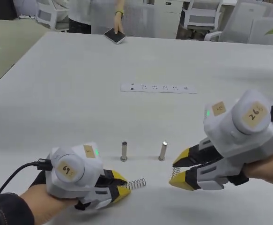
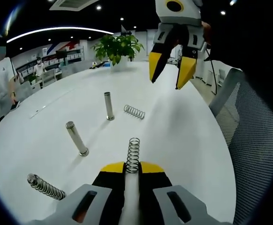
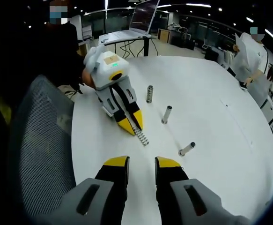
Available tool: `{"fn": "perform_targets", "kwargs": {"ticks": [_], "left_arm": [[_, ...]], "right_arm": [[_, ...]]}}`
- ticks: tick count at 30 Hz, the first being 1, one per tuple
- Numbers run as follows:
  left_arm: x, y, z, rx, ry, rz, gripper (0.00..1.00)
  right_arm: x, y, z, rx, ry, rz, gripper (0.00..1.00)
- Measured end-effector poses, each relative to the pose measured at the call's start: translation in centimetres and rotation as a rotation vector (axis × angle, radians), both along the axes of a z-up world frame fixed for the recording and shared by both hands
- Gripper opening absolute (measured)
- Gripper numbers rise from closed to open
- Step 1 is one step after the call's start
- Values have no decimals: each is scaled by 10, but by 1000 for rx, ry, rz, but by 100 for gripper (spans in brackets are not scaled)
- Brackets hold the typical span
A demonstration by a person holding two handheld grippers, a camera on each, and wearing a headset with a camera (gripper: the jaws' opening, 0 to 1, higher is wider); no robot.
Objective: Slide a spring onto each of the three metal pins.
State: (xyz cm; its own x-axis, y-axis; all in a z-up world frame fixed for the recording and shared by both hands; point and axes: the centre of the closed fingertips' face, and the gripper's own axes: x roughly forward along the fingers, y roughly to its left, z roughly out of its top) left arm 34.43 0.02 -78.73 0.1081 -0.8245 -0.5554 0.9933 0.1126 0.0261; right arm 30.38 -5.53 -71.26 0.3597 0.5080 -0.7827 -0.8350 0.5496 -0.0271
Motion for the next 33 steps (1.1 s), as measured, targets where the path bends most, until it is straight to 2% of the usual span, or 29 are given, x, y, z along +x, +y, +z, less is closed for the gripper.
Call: {"fn": "perform_targets", "kwargs": {"ticks": [4,7,13,23,33], "left_arm": [[-3,1,5,-7,-1,-3,3],[-7,3,14,-23,-3,-5,3],[-14,8,35,-73,-16,4,3],[-23,17,68,-150,-42,18,3],[-40,15,91,-188,-77,-16,3]], "right_arm": [[0,0,2,-1,-4,1,20],[1,1,5,-3,-9,7,20],[4,10,12,-3,-22,29,19],[2,28,15,-1,-26,85,19],[-2,45,17,11,-23,144,19]]}}
